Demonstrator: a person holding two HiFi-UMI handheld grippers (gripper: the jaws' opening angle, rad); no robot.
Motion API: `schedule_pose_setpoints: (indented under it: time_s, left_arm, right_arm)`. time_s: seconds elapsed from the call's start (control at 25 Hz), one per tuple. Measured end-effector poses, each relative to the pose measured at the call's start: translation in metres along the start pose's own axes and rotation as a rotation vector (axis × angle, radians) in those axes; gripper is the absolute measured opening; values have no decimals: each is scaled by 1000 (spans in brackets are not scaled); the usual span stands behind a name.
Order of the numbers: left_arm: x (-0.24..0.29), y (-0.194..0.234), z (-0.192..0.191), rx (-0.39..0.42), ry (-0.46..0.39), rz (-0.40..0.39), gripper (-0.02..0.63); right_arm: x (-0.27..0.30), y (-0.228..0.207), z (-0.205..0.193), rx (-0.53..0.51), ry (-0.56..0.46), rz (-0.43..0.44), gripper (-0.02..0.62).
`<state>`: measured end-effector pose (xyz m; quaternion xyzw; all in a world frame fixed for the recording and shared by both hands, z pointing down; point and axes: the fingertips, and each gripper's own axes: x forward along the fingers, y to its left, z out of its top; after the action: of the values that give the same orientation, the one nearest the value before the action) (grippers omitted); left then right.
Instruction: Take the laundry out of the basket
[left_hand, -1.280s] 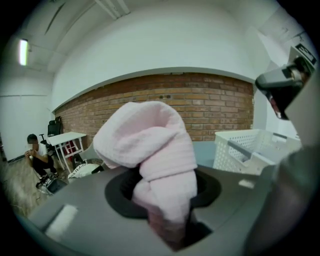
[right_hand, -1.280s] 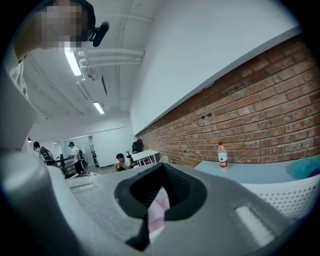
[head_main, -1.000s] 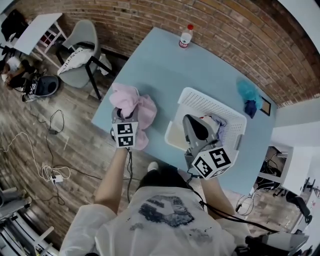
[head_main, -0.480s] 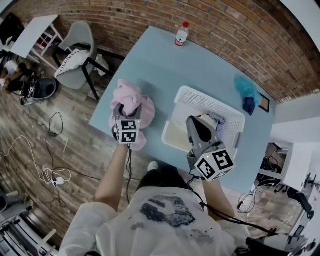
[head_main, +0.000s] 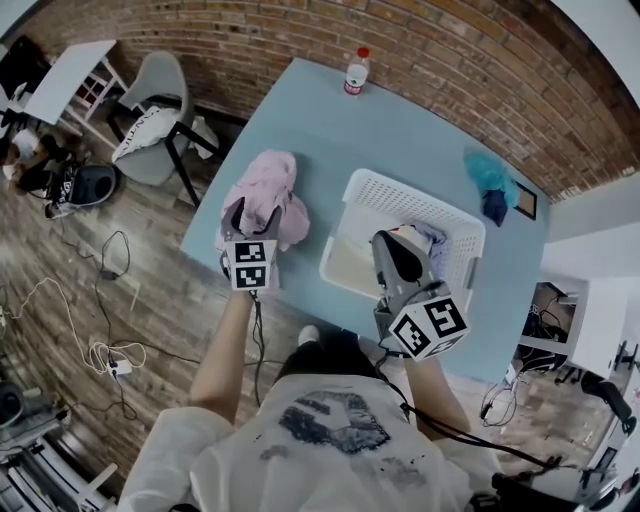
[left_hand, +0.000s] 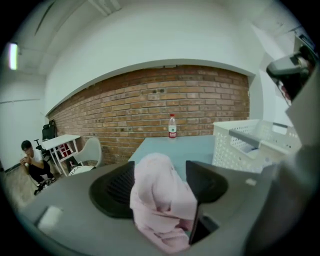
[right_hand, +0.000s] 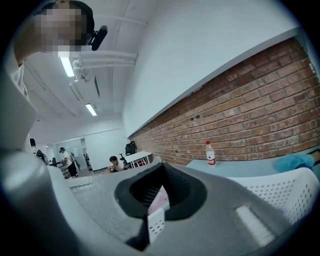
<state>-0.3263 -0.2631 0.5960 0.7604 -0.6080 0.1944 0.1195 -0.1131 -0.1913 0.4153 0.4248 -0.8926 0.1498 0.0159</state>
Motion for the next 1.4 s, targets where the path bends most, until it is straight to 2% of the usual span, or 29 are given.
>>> schedule_pose_setpoints:
  time_s: [0.32,0.52,0.8,1.04,1.24,1.4]
  left_arm:
    - [-40,-25,58,13,-119,-47,295]
    - [-70,-52,100,-7,-204,-105,293]
    - [-102,-99,135,26,-239,-199,288]
    - [-130,-155,149,67,-236,-322,210]
    - [-156,-191,155,69,-274,-399,69]
    - [-171,-212,154,68,-306,-428,6]
  right_arm:
    - [-31,2,9,-10,-49,-31,-2]
    - [-61,-3,18,-20,-90,-77,-2]
    - [-102,-11,28,-25,-141,-145,-2]
    - [-136,-19,36,-47,-185,-220,-2]
    - [-157,-21,34,-57,-198,-257,-2]
    - [-164,-18,25,-63,-191,-265,-2]
